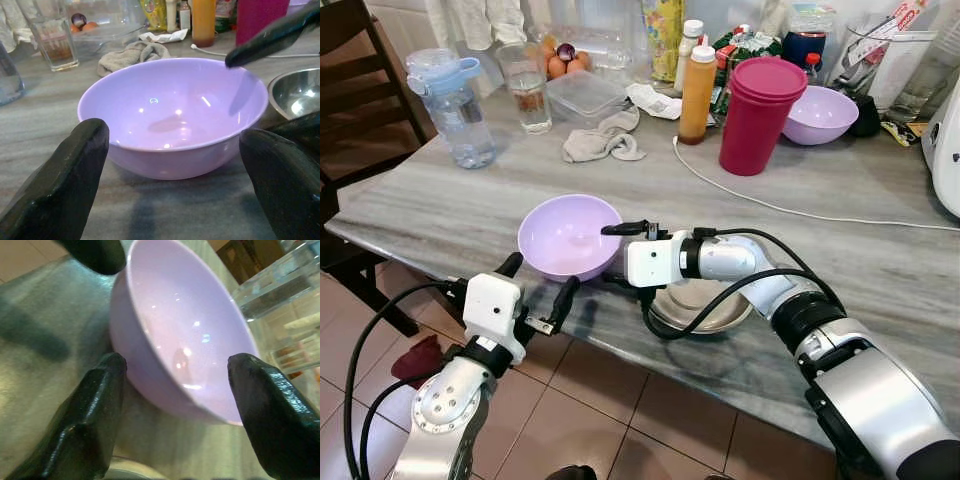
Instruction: Setting the table
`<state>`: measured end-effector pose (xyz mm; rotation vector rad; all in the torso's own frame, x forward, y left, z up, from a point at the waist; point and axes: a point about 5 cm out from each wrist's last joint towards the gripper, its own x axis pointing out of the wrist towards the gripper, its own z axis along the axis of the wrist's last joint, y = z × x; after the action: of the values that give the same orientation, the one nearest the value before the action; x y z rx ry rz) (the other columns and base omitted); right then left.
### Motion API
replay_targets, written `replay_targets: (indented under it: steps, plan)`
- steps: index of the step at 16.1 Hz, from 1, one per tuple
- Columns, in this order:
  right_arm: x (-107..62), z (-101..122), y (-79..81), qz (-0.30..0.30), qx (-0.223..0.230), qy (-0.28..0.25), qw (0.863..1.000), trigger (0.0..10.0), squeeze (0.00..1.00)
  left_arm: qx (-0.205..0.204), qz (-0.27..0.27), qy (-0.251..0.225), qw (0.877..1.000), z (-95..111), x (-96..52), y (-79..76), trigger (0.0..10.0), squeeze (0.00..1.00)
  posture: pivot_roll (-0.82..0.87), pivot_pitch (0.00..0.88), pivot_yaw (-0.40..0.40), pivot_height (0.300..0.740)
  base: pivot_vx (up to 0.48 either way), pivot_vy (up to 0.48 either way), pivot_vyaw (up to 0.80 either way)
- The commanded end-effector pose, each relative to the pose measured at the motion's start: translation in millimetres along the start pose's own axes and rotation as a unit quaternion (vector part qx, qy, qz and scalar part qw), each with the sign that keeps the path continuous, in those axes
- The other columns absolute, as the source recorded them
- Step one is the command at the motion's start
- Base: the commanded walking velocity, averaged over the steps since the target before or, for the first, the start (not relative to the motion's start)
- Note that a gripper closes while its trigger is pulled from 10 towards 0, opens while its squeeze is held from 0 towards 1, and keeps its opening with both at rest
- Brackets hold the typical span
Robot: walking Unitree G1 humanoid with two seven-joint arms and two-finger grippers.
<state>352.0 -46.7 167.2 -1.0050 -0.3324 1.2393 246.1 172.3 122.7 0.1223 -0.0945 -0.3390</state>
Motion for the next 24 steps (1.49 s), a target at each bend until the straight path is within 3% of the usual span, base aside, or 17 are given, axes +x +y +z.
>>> replay_targets:
  steps: [1, 3, 5, 8, 11, 16, 19, 21, 24]
  plan:
    - [-0.7, 7, -9.0, -0.013, -0.017, -0.012, 1.000, 10.0, 1.00, 0.001, 0.001, 0.004, 1.000, -2, 0.6, 0.4, 10.0, 0.00, -0.05, 0.066, 0.048, 0.740, 0.000, 0.000, 0.00]
    - [-2.3, 8, -12.3, -0.023, -0.018, -0.017, 0.999, 10.0, 1.00, 0.001, -0.001, 0.004, 1.000, -2, 2.1, -0.6, 10.0, 0.00, -0.05, 0.063, 0.046, 0.740, 0.000, 0.000, 0.00]
    - [-6.1, 13, -23.4, -0.071, 0.002, -0.034, 0.997, 10.0, 1.00, -0.001, -0.001, 0.002, 1.000, -3, 3.8, -1.0, 10.0, 0.00, -0.05, 0.061, 0.043, 0.740, 0.000, 0.000, 0.00]
    - [-15.6, 13, -25.4, -0.138, 0.034, -0.052, 0.988, 10.0, 1.00, -0.004, 0.000, 0.000, 1.000, -3, 4.5, -2.6, 10.0, 0.00, -0.05, 0.061, 0.042, 0.740, 0.000, 0.000, 0.00]
    - [-24.9, 12, -15.2, -0.197, 0.080, -0.059, 0.975, 10.0, 1.00, -0.007, 0.000, -0.002, 1.000, -4, 7.2, -4.2, 10.0, 0.00, -0.07, 0.061, 0.047, 0.740, 0.000, 0.000, 0.00]
    - [-31.3, 14, 1.6, -0.225, 0.117, -0.045, 0.966, 10.0, 1.00, -0.009, -0.013, -0.004, 1.000, -4, 14.0, -6.5, 10.0, 0.00, -0.10, 0.063, 0.062, 0.740, 0.000, 0.000, 0.00]
    - [-53.2, 6, 4.2, -0.328, 0.159, 0.000, 0.931, 10.0, 1.00, -0.006, -0.008, -0.006, 1.000, -4, 15.1, -4.1, 10.0, 0.00, -0.10, 0.061, 0.057, 0.740, 0.000, 0.000, 0.00]
    - [-71.1, -3, 17.3, -0.396, 0.191, 0.046, 0.897, 10.0, 1.00, -0.004, 0.003, -0.012, 1.000, -3, 13.8, -1.9, 10.0, 0.00, -0.11, 0.065, 0.052, 0.740, 0.000, 0.000, 0.00]
    - [-79.5, -8, 29.5, -0.421, 0.228, 0.087, 0.873, 10.0, 1.00, 0.007, 0.019, -0.008, 1.000, -5, 12.1, 3.3, 10.0, 0.00, -0.13, 0.069, 0.056, 0.740, 0.000, 0.000, 0.00]
